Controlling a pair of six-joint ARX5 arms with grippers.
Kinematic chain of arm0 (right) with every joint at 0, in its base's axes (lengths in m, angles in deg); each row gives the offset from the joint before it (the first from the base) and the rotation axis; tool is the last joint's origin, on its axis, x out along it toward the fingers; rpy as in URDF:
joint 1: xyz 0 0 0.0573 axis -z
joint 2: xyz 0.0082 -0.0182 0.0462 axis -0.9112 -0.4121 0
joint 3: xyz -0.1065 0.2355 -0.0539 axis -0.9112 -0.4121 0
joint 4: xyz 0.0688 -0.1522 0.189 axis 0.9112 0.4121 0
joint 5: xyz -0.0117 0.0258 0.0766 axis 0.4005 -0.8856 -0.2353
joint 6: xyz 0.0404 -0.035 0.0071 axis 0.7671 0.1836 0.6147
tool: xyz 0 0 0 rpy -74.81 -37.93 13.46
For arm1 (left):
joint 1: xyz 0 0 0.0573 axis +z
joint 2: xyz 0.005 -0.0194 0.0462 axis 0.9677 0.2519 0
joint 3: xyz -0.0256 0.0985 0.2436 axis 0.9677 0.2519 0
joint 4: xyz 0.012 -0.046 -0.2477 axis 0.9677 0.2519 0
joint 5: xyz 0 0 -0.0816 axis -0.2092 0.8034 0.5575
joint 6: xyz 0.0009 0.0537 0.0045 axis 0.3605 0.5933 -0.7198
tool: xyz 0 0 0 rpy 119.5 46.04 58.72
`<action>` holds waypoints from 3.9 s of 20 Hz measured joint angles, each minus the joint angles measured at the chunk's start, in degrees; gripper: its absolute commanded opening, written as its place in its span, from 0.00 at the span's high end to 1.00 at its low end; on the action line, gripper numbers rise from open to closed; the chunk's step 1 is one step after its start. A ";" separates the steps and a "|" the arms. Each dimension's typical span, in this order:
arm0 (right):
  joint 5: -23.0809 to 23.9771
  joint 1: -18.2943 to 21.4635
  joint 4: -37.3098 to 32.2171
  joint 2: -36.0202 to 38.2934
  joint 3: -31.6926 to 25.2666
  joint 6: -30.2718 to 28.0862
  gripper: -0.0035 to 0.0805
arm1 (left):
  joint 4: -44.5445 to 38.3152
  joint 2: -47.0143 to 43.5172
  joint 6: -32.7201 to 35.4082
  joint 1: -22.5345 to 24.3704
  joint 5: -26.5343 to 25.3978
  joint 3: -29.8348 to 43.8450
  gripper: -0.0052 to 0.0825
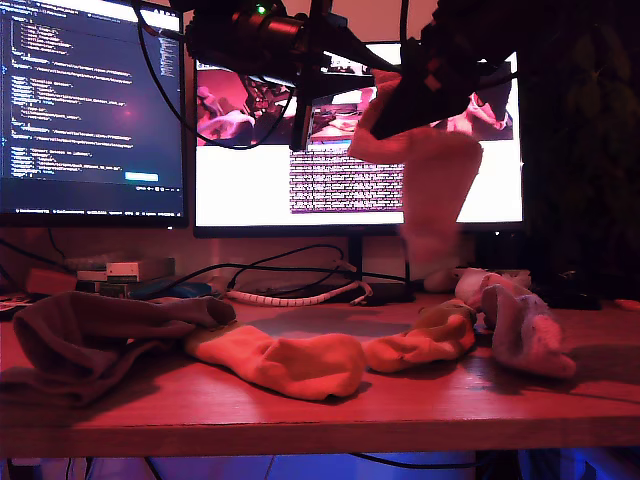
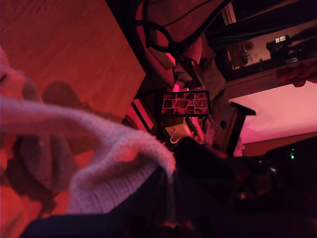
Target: Pair up the socks based on colour and pattern, by placing them on top of one another
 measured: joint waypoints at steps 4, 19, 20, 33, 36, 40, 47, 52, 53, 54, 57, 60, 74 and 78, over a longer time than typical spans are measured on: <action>2.84 0.00 0.09 0.00 0.00 0.04 0.97 | -0.07 0.00 0.63 0.96 0.09 0.00 0.95; 1.29 -0.09 -1.03 0.31 5.46 52.33 0.45 | -0.39 0.00 -0.87 2.64 -2.56 0.00 0.95; 1.20 -0.44 -0.92 0.39 5.46 52.59 0.45 | -0.48 0.00 -1.33 2.64 -2.54 0.00 0.95; 11.78 -2.29 4.28 0.39 5.44 52.02 0.71 | -3.30 0.00 -4.46 0.52 2.58 0.00 0.95; 13.16 -2.25 5.44 0.39 5.46 51.21 0.97 | -3.32 -0.11 -4.48 0.55 2.60 0.00 0.95; 13.16 -2.25 4.72 0.39 5.44 50.80 0.97 | -3.21 -0.15 -4.46 0.55 2.62 0.00 0.95; 14.88 -2.25 6.45 0.39 5.46 46.56 0.97 | -3.13 -0.17 -3.91 0.96 2.62 0.00 0.48; 15.98 -0.72 7.34 0.39 5.46 43.01 0.97 | -2.91 -0.26 -3.15 2.58 3.82 0.00 0.60; 16.11 -0.15 7.45 0.39 5.46 41.70 0.97 | -2.86 -0.28 -2.38 3.04 4.35 0.00 0.72; 16.11 0.61 7.48 0.39 5.46 41.64 0.97 | -2.47 -0.46 -2.34 3.58 4.72 0.00 0.86; 15.93 3.63 8.13 0.39 5.57 38.95 0.97 | 1.68 -1.42 1.62 5.33 2.60 -0.02 0.96; 15.06 5.79 8.59 0.39 6.08 35.10 0.97 | 10.12 -3.45 13.97 6.62 -7.10 -0.02 0.96; 16.15 14.10 6.19 0.37 15.39 29.81 0.97 | 16.41 -5.44 26.32 4.79 -41.27 -0.11 0.96; 16.13 14.27 8.46 0.37 15.39 30.01 0.97 | 16.41 -6.84 26.51 4.59 -44.81 -0.11 0.96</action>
